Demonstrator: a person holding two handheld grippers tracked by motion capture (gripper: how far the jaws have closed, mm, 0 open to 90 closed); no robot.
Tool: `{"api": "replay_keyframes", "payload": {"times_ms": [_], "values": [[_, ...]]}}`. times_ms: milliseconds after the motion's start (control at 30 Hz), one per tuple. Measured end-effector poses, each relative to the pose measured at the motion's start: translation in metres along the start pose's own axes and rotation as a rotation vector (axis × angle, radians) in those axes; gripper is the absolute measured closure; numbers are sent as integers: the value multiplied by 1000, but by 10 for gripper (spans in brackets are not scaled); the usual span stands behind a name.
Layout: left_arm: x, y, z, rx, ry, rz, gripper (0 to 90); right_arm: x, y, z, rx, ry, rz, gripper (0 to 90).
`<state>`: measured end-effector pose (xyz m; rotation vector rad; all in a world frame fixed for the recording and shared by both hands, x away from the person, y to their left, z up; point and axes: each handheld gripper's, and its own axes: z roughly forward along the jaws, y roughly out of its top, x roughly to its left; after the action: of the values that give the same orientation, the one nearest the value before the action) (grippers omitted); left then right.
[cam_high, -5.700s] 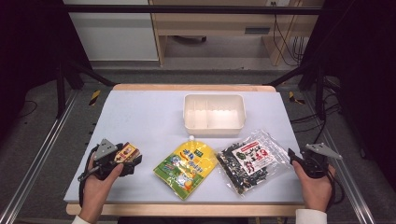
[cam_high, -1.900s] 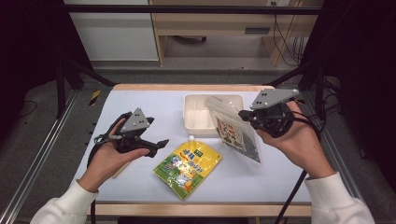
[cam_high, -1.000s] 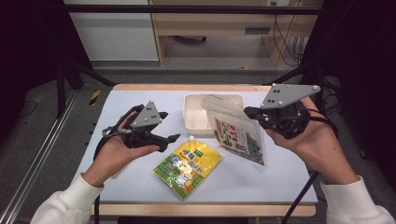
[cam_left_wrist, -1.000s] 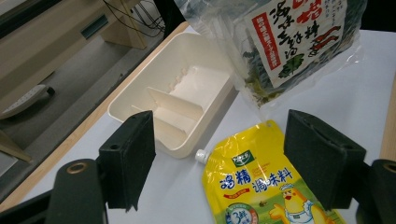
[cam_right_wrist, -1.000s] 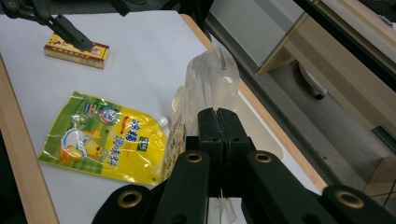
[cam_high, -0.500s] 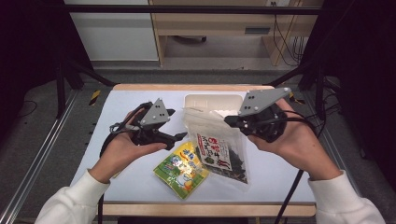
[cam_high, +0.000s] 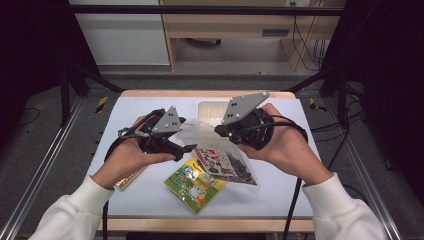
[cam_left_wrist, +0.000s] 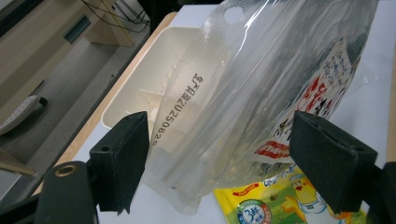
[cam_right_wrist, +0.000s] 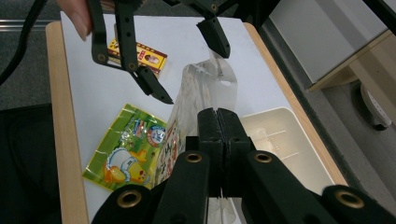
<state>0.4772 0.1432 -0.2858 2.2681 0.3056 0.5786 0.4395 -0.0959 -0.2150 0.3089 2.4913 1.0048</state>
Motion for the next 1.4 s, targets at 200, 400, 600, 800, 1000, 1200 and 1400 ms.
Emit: {"api": "replay_keyframes", "payload": {"times_ms": [200, 400, 600, 800, 1000, 1200, 1400], "values": [[-1, -8, 6, 12, -4, 10, 400, 1, 4, 5, 6, 13, -5, 897], [-4, -11, 10, 36, -42, 33, 692, 0, 2, 5, 19, 12, -1, 894], [-9, -8, 9, 37, -70, 77, 782, -4, -3, 2, 46, 19, 8, 825], [-14, -4, 9, 27, -74, 108, 793, -3, 0, 12, 115, -2, -69, 596], [-16, -1, 9, 23, -86, 112, 787, -3, 0, 30, 177, 12, -82, 638], [-15, -2, 12, 10, -73, 105, 753, -4, -6, 35, 204, 69, -46, 815], [-9, 2, 1, -129, -22, -22, 388, -10, -17, 26, 167, 112, 36, 870]]}}
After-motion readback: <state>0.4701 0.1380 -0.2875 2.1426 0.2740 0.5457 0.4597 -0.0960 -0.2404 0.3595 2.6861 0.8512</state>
